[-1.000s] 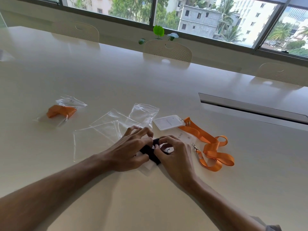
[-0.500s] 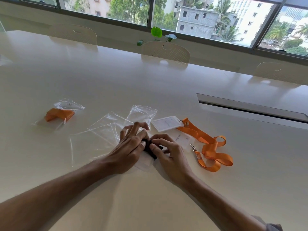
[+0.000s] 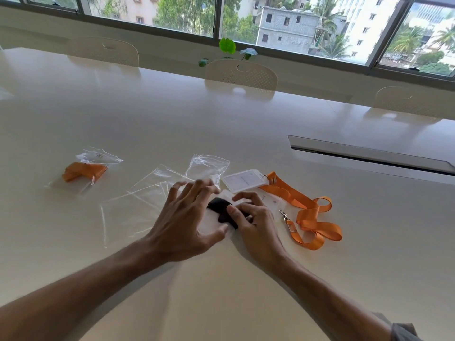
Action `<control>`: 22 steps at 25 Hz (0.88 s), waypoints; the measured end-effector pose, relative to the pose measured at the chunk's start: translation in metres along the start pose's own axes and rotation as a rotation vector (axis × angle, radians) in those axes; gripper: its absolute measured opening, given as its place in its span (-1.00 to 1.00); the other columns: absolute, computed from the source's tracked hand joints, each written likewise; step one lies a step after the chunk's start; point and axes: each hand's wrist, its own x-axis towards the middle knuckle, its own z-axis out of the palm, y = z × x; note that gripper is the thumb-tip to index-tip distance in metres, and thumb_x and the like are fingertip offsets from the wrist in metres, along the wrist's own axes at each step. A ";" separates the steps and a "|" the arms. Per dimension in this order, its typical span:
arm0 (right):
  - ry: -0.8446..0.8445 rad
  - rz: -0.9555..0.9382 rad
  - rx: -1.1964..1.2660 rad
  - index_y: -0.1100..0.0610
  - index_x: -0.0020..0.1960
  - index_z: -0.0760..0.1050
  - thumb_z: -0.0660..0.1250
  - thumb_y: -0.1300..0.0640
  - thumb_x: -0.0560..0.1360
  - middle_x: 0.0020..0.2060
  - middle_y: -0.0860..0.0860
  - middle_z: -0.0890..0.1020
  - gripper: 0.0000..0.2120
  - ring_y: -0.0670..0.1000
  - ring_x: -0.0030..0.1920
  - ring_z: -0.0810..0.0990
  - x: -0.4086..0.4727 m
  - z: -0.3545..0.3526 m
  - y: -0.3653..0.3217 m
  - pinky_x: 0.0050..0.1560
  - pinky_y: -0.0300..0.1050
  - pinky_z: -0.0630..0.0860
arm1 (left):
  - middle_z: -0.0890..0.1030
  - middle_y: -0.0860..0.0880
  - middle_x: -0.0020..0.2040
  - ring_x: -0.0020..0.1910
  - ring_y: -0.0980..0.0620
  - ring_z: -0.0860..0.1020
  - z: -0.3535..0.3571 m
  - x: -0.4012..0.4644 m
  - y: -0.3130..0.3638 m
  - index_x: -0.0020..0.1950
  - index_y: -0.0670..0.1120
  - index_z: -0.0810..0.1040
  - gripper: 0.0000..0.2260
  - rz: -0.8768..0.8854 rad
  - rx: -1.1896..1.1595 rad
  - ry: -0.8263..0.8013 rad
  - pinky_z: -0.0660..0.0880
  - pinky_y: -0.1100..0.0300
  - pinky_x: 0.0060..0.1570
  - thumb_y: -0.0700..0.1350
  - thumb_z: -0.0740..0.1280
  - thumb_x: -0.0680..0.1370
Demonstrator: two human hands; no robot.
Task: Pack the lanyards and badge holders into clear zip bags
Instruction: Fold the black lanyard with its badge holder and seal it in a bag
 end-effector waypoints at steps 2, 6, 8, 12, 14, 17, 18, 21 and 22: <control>0.051 0.011 -0.031 0.03 -0.21 0.68 0.35 0.14 0.55 0.08 -0.22 0.48 -0.80 -0.27 0.05 0.47 0.001 -0.002 -0.001 -0.04 -0.23 0.52 | 0.48 0.03 0.26 0.27 0.04 0.42 0.001 -0.002 0.002 0.25 -0.05 0.50 -0.29 -0.092 0.074 -0.035 0.20 -0.09 0.37 0.47 0.23 0.36; 0.011 0.003 -0.062 0.06 -0.20 0.70 0.32 0.12 0.58 0.11 -0.33 0.43 -0.76 -0.28 0.06 0.48 0.000 -0.001 0.001 -0.08 -0.36 0.49 | 0.54 0.04 0.17 0.23 0.05 0.46 0.000 -0.001 0.002 0.16 -0.02 0.61 -0.24 -0.196 0.090 -0.033 0.12 -0.09 0.40 0.53 0.23 0.26; 0.012 0.012 -0.053 0.06 -0.21 0.70 0.31 0.12 0.58 0.12 -0.36 0.42 -0.74 -0.26 0.07 0.49 0.000 0.000 0.001 -0.07 -0.32 0.51 | 0.53 0.07 0.14 0.24 0.07 0.44 0.000 -0.001 0.001 0.11 -0.02 0.64 -0.26 -0.178 0.108 -0.027 0.09 -0.11 0.41 0.53 0.23 0.26; -0.017 -0.033 -0.153 0.07 -0.18 0.72 0.33 0.08 0.57 0.17 -0.28 0.43 -0.76 -0.21 0.07 0.49 0.001 -0.001 0.003 -0.04 -0.28 0.50 | 0.51 0.00 0.22 0.38 -0.01 0.34 -0.001 -0.001 0.001 0.06 -0.07 0.65 -0.30 -0.091 0.228 -0.077 -0.01 -0.19 0.44 0.48 0.22 0.29; -0.060 -0.085 -0.245 0.03 -0.15 0.72 0.33 0.00 0.55 0.20 -0.26 0.43 -0.77 -0.16 0.07 0.49 0.000 -0.004 0.004 0.01 -0.13 0.55 | 0.48 -0.04 0.29 0.45 -0.05 0.26 -0.001 0.000 0.001 0.06 -0.08 0.65 -0.33 -0.026 0.282 -0.105 -0.11 -0.22 0.45 0.44 0.21 0.32; 0.038 -0.182 -0.421 -0.03 -0.17 0.69 0.30 -0.21 0.46 0.11 -0.32 0.48 -0.69 -0.18 -0.02 0.54 0.001 -0.013 0.004 -0.11 -0.11 0.57 | 0.44 -0.07 0.34 0.49 -0.08 0.20 -0.001 0.000 -0.001 0.12 -0.08 0.63 -0.35 0.023 0.330 -0.146 -0.15 -0.24 0.45 0.41 0.21 0.35; 0.105 -0.230 -0.469 -0.03 -0.17 0.67 0.30 -0.24 0.44 0.08 -0.28 0.52 -0.68 -0.18 -0.04 0.55 0.002 -0.016 0.003 -0.11 -0.11 0.58 | 0.43 -0.08 0.37 0.51 -0.08 0.18 0.000 0.000 -0.002 0.14 -0.08 0.63 -0.36 0.036 0.338 -0.165 -0.15 -0.25 0.45 0.39 0.21 0.36; 0.111 -0.367 -0.597 0.00 0.04 0.62 0.28 -0.30 0.45 0.15 -0.12 0.60 -0.59 -0.14 0.13 0.54 0.008 -0.024 0.005 0.13 -0.13 0.51 | 0.39 -0.09 0.43 0.53 -0.07 0.13 0.002 0.000 -0.003 0.24 -0.07 0.58 -0.36 0.089 0.356 -0.185 -0.15 -0.27 0.45 0.37 0.17 0.41; 0.023 -0.396 -0.664 -0.01 0.16 0.58 0.24 -0.34 0.45 0.22 -0.10 0.58 -0.50 -0.11 0.22 0.50 0.009 -0.026 0.006 0.24 -0.11 0.41 | 0.39 -0.09 0.43 0.53 -0.07 0.14 0.002 0.000 -0.005 0.26 -0.06 0.57 -0.36 0.103 0.351 -0.186 -0.14 -0.25 0.45 0.37 0.15 0.44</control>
